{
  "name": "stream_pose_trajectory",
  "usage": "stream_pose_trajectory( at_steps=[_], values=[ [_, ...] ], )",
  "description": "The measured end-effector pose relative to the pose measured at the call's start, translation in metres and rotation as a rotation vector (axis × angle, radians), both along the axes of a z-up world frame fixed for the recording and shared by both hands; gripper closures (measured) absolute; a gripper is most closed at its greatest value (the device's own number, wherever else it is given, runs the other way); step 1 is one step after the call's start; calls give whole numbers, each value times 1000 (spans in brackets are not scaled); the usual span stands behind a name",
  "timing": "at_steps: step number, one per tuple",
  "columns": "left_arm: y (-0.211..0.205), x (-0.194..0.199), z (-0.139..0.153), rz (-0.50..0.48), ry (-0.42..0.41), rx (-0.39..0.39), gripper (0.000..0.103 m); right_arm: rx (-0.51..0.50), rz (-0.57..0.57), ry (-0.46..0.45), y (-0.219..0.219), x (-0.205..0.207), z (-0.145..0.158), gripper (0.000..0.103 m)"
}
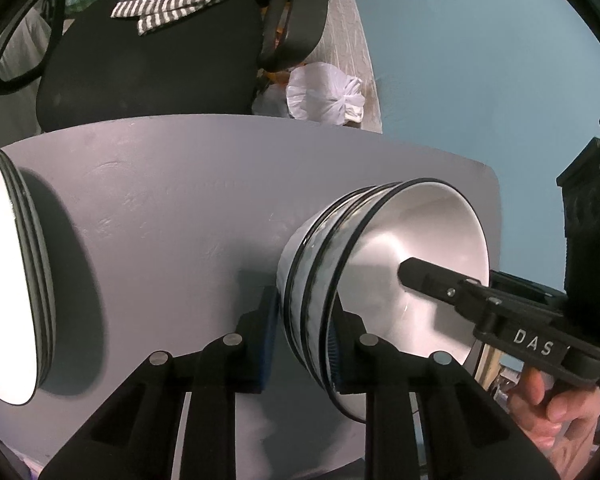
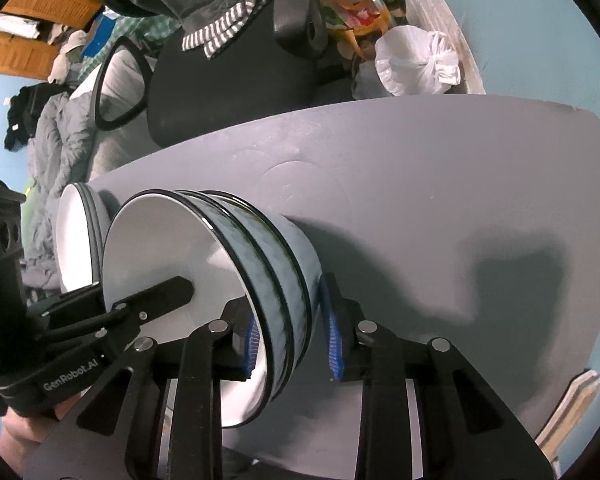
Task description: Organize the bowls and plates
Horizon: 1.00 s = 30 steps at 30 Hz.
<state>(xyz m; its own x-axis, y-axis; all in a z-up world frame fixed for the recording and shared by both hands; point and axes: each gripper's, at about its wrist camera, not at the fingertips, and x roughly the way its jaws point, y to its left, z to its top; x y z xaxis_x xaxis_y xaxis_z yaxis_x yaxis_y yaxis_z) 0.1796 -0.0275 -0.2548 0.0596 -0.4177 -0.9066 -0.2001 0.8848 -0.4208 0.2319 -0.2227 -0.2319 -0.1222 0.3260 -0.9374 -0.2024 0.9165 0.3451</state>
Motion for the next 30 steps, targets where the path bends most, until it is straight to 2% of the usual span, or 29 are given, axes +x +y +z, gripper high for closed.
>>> stream_pose_trajectory(
  at_steps=[9, 17, 25, 30],
  values=[
    [25, -25, -1, 11, 13, 38, 83, 31, 32, 35, 20, -20, -7, 79],
    [56, -71, -4, 49, 35, 42, 83, 35, 115, 50, 56, -41, -12, 79],
    [67, -90, -9, 74, 53, 38, 82, 31, 171, 60, 75, -53, -16, 79],
    [67, -87, -15, 97, 65, 5, 81, 26, 165, 69, 77, -50, -18, 79]
  ],
)
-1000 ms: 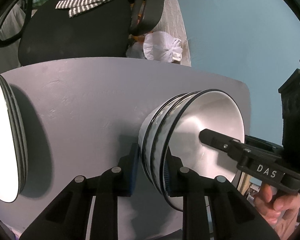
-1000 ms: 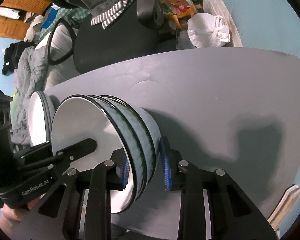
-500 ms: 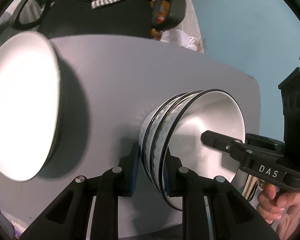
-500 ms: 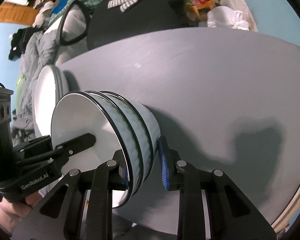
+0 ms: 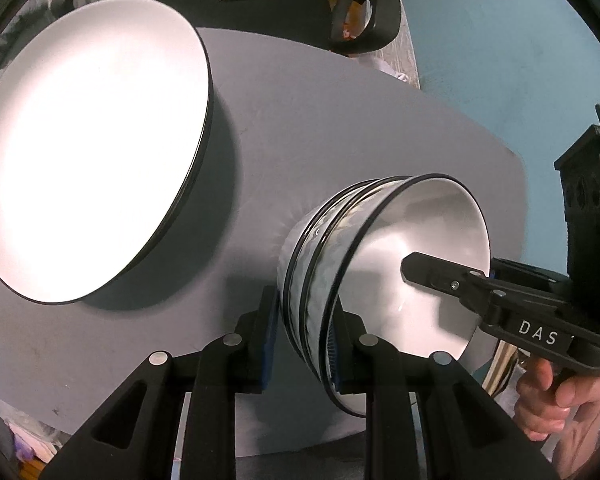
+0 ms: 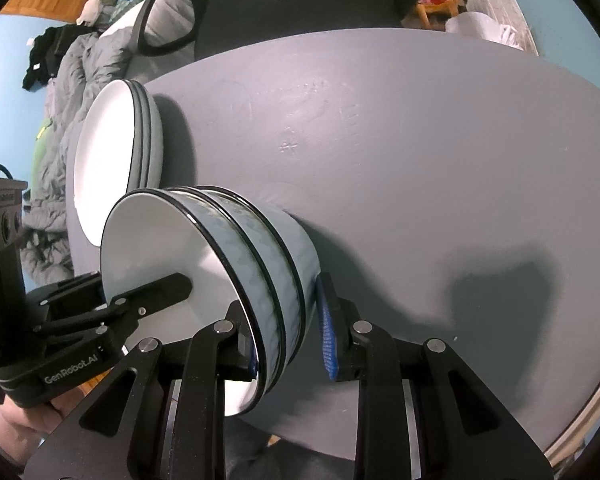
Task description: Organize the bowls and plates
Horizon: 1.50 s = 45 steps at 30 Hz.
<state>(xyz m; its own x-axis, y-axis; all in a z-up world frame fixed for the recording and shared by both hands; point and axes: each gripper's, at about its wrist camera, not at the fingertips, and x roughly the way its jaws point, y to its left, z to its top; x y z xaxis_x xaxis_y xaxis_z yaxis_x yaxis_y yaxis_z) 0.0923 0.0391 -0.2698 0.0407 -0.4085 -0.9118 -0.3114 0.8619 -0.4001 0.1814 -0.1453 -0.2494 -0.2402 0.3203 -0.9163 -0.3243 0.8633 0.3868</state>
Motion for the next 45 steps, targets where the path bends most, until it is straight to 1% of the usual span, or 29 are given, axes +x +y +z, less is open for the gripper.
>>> stream_pose_trajectory(
  at_steps=[3, 7, 8, 12, 18, 24, 27, 30, 32, 33, 38, 45],
  values=[
    [-4, 7, -2, 11, 4, -19, 76, 2, -9, 13, -1, 2, -2, 79],
    [-8, 13, -5, 19, -3, -22, 66, 24, -15, 33, -1, 1, -5, 77],
    [-7, 9, -3, 25, -2, -24, 64, 28, -17, 36, -1, 0, -5, 76],
    [-8, 8, -5, 53, -6, -42, 64, 39, -14, 36, -3, 0, -6, 75],
    [-2, -4, -1, 73, -27, -35, 64, 75, -22, 41, -10, -2, -9, 75],
    [-4, -8, 4, 73, -44, -13, 65, 50, -18, -10, -8, -9, -2, 75],
    [-3, -11, 7, 75, -53, 5, 70, 16, -17, -50, -4, -15, 4, 77],
    [-2, -11, 7, 80, -54, 4, 77, -7, -22, -72, -3, -16, 7, 80],
    [1, -14, 8, 79, -49, 4, 81, -4, -43, -63, -7, -16, 7, 81],
    [1, -16, 9, 71, -48, 4, 81, -6, -49, -52, -8, -17, 6, 81],
    [1, -26, 8, 27, -49, 22, 82, -19, -30, -66, 2, -25, 8, 82],
    [10, -38, 10, 28, -40, 29, 82, -16, -53, -51, 11, -41, 11, 82]
  ],
)
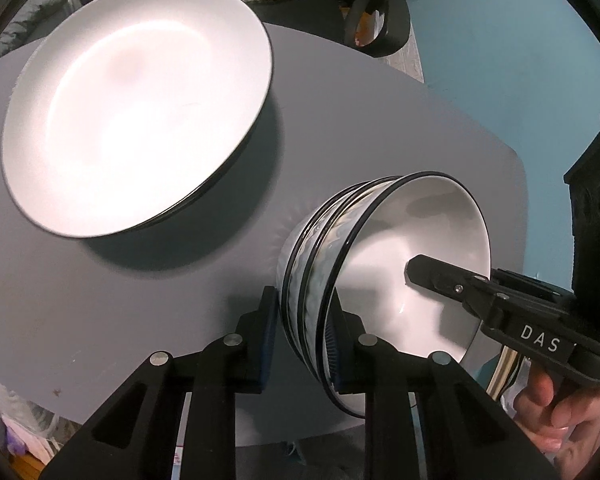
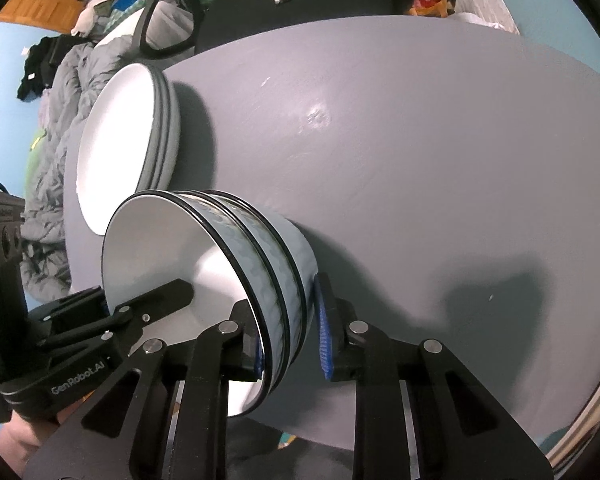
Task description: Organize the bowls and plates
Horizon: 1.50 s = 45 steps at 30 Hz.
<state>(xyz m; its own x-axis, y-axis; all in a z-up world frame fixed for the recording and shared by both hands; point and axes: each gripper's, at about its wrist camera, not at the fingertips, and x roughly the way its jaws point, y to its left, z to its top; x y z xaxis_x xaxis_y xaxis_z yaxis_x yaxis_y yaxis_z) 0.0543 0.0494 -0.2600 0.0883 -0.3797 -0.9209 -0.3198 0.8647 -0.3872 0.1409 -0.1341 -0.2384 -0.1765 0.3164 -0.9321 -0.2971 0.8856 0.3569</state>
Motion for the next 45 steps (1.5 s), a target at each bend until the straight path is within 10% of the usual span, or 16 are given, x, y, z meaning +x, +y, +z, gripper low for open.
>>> stream_pose_trajectory(
  at_steps=[24, 45],
  values=[
    [73, 9, 64, 60, -71, 52, 82, 21, 107, -121, 95, 13, 67, 82],
    [144, 47, 23, 121, -13, 143, 82, 57, 135, -39, 178, 56, 21, 82]
  ],
)
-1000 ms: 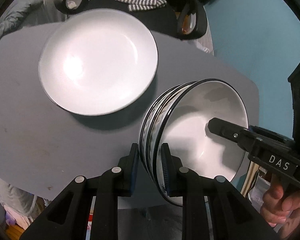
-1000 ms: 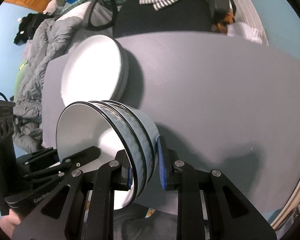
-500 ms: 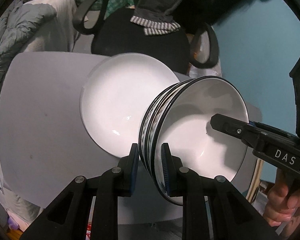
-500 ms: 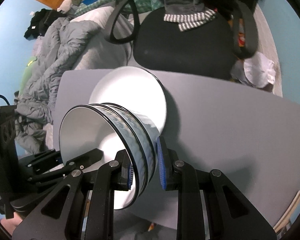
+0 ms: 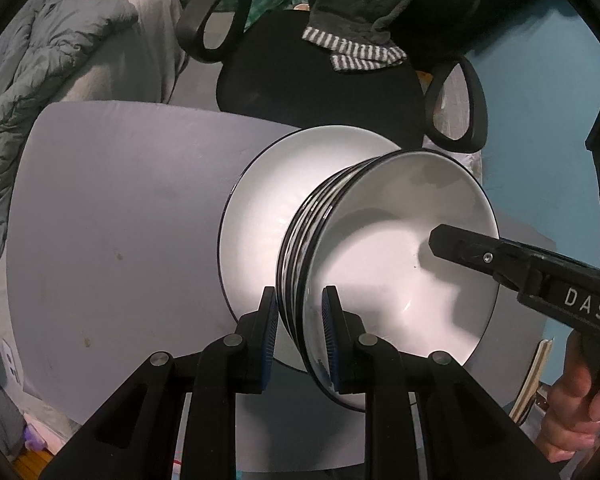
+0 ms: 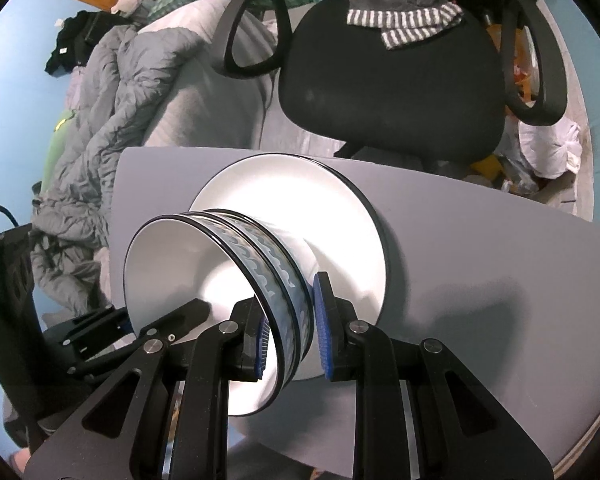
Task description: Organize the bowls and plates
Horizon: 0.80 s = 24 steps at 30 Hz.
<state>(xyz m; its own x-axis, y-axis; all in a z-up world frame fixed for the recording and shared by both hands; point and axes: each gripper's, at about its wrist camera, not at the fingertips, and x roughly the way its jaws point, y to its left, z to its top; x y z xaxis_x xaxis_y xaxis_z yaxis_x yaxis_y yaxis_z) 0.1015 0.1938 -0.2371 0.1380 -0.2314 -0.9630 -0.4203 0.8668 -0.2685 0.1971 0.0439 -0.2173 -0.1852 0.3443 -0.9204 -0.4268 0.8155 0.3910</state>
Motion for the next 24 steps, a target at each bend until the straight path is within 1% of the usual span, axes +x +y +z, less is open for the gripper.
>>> stream_pose_trajectory(
  at_steps=[4, 7, 10, 12, 13, 14, 15, 16, 17, 18, 20, 22, 24],
  values=[
    [1, -2, 3, 6, 4, 5, 82, 4, 2, 5, 2, 2, -1, 82],
    [0, 0, 2, -21, 3, 27, 81, -3, 3, 5, 3, 3, -1, 82],
    [0, 1, 1, -38, -4, 25, 81, -1, -7, 24, 5, 6, -3, 79],
    [0, 0, 1, -42, -14, 36, 77, -7, 0, 16, 6, 5, -4, 78],
    [1, -2, 3, -39, -16, 49, 72, -24, 1, -3, 6, 5, -4, 76],
    [3, -3, 3, -30, -18, 59, 65, -41, 7, -22, 6, 5, -4, 68],
    [5, -6, 5, -19, -25, 71, 61, -72, 20, -60, 6, 3, -2, 58],
    [7, -8, 7, -13, -26, 82, 57, -93, 26, -91, 5, 3, 0, 51],
    [9, -10, 10, -6, -26, 93, 50, -107, 30, -116, 3, 2, 3, 43],
    [11, -11, 12, 2, -30, 103, 44, -114, 32, -132, 2, 2, 5, 40],
    [16, -17, 19, 21, -44, 118, 38, -128, 29, -159, -3, 0, 12, 35],
    [18, -22, 25, 37, -59, 124, 35, -133, 20, -168, -11, -3, 18, 34],
    [20, -30, 30, 49, -71, 117, 26, -139, 18, -166, -16, -8, 22, 33]
  ],
)
